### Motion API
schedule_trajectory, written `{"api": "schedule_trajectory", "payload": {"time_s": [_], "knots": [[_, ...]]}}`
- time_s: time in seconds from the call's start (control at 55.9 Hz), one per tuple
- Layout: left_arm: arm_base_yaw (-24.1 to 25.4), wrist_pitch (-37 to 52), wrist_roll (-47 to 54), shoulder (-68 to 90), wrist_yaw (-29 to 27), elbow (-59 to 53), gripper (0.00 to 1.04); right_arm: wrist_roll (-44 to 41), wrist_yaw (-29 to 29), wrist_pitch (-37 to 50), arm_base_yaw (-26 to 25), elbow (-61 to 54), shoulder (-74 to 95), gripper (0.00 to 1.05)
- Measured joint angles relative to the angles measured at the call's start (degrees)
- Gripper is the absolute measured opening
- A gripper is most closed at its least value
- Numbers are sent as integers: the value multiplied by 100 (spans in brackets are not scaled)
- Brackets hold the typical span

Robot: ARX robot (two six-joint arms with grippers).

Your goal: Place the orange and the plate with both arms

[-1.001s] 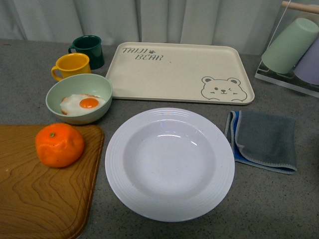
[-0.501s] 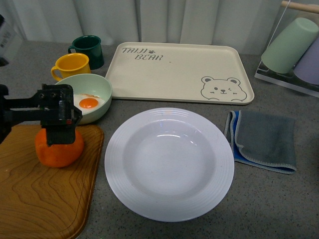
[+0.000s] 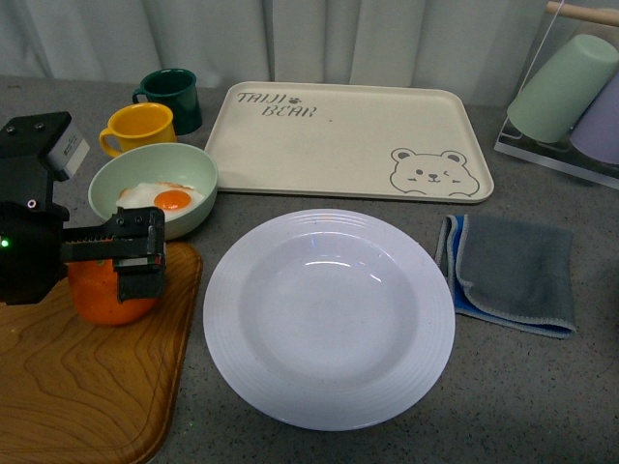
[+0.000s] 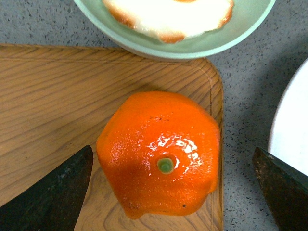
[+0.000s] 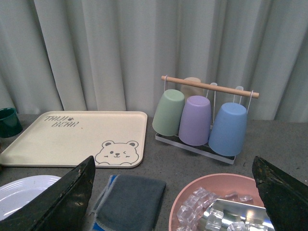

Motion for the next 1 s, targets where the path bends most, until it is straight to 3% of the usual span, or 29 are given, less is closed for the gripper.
{"api": "schedule_trajectory", "payload": {"time_s": [0.072, 0.197, 0.375, 0.59, 1.001], "knots": [[17, 4, -13, 127, 0, 0, 98, 2, 0, 0, 0, 0, 0, 95], [33, 15, 0, 184, -107, 0, 75, 0, 0, 0, 0, 0, 0, 95], [61, 15, 20, 160, -105, -2, 53, 2, 0, 0, 0, 0, 0, 95], [-267, -140, -66, -269, -83, 20, 49, 2, 0, 0, 0, 0, 0, 95], [-1939, 28, -437, 122, -354, 660, 48, 0, 0, 0, 0, 0, 0, 95]]}}
